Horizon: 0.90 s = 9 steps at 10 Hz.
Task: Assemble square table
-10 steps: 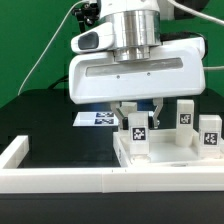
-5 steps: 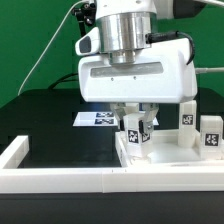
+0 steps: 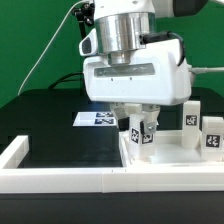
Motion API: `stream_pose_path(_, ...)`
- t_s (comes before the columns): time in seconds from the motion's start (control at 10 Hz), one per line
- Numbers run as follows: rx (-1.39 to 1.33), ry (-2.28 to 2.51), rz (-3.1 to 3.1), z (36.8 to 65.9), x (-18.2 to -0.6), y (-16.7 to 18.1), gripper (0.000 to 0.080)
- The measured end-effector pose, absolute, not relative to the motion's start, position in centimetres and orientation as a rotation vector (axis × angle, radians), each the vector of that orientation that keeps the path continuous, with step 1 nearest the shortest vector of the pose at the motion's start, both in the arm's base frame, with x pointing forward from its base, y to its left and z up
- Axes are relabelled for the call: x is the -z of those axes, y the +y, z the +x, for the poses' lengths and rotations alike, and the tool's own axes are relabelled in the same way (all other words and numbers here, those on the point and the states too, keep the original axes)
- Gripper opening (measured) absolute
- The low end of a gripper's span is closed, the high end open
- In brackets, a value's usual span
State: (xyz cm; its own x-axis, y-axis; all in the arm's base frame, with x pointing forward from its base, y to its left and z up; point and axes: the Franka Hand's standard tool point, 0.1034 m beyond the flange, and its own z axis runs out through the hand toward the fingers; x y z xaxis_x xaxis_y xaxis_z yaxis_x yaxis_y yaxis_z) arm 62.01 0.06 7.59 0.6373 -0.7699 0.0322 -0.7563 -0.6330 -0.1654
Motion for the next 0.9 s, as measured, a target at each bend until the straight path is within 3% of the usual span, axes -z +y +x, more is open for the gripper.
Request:
stream_pose_path(0.1, 0.151, 1.220, -2.745, 61.83, -7.45, 0.47, 0.0612)
stream_pose_path(0.2, 0.157, 1.096, -2.803, 61.70, -7.34, 0.61, 0.0638)
stream_pose_path(0.9, 0.159, -0.092, -3.073, 61.61, -7.43, 1.17, 0.0649)
